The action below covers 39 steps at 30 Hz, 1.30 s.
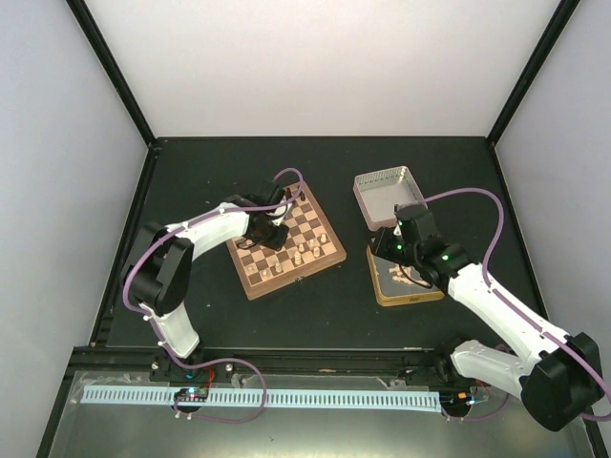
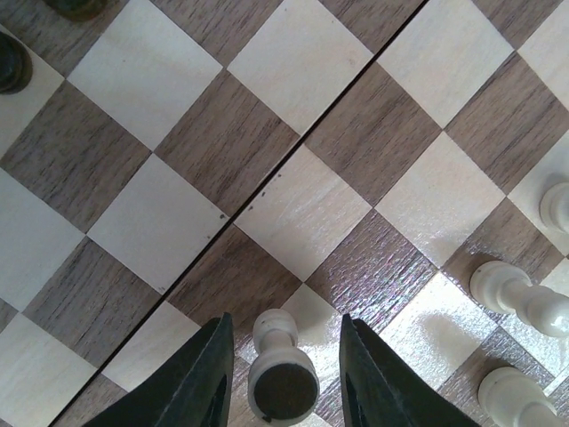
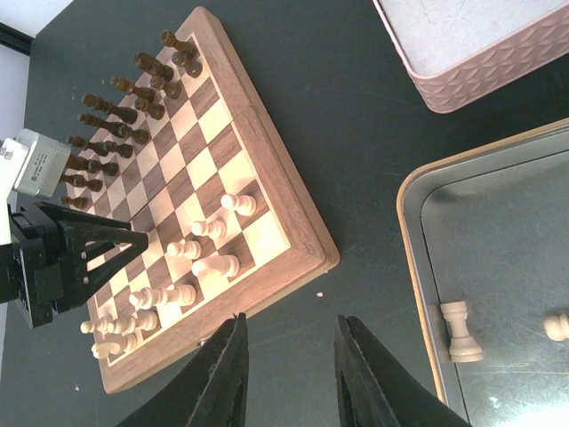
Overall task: Set up the chess pieces on the board
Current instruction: Place the chess piece on the chessboard, then pick up the chess piece from the chessboard, then place the chess piece on the chessboard.
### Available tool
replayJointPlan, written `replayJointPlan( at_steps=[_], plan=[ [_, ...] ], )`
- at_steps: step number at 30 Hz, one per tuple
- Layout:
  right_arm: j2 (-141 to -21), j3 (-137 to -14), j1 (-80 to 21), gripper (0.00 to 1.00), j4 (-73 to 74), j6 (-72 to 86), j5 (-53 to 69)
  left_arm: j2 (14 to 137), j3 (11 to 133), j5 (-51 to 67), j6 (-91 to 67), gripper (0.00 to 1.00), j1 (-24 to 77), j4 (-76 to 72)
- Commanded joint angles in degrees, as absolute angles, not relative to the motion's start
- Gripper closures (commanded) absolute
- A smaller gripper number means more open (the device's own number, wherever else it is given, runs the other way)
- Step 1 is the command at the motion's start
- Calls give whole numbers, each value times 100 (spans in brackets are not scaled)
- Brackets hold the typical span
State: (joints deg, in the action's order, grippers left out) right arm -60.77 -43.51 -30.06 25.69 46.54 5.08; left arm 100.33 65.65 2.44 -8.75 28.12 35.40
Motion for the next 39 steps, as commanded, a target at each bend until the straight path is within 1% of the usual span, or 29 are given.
replayJointPlan(
  at_steps=[1,5,11,13,17,19,22,25,27,28,31,35,37,39],
  plan=[
    [-6078,-4342,-2972,70,2435,4640,536,9830,6583,365,-944,65,2751,3421],
    [-6082,-4325,-2970,71,2435,4632,527,9766,6574,328,-996,69,2733,3401],
    [-6115,-4316,-2971,71,2400,4629,562,9782,6574,312,-1011,69,2716,3409],
    [-6115,-4323,-2971,71,2395,4629,562,9782,6574,322,-1006,74,2711,3425],
    [-6127,-4333,-2971,71,2358,4623,599,9695,6562,334,-978,87,2715,3431],
    [-6146,-4334,-2971,71,2284,4576,699,9554,6526,355,-971,90,2716,3398],
    [-6194,-4280,-2971,71,1911,4434,1188,9198,6459,536,-962,91,2698,3353],
    [-6254,-4146,-2973,68,1275,4418,1906,8646,6329,1189,-1007,91,2636,3175],
    [-6305,-4036,-2971,64,655,4548,2452,8275,6282,1769,-1120,91,2569,3068],
    [-6338,-3986,-2971,61,164,4652,2860,8039,6270,2223,-1208,91,2540,2990],
    [-6481,-3922,-2989,49,-928,5091,3539,7586,6228,3309,-1554,91,2463,2717],
    [-6603,-3941,-3059,40,-2174,5807,3965,7098,6170,4540,-2372,89,2435,2115],
    [-6668,-3965,-3105,37,-2740,6192,4085,6917,6067,5069,-3108,89,2430,1551],
    [-6753,-3999,-3162,37,-3222,6589,4186,6771,5893,5459,-3858,89,2435,835]
  ],
)
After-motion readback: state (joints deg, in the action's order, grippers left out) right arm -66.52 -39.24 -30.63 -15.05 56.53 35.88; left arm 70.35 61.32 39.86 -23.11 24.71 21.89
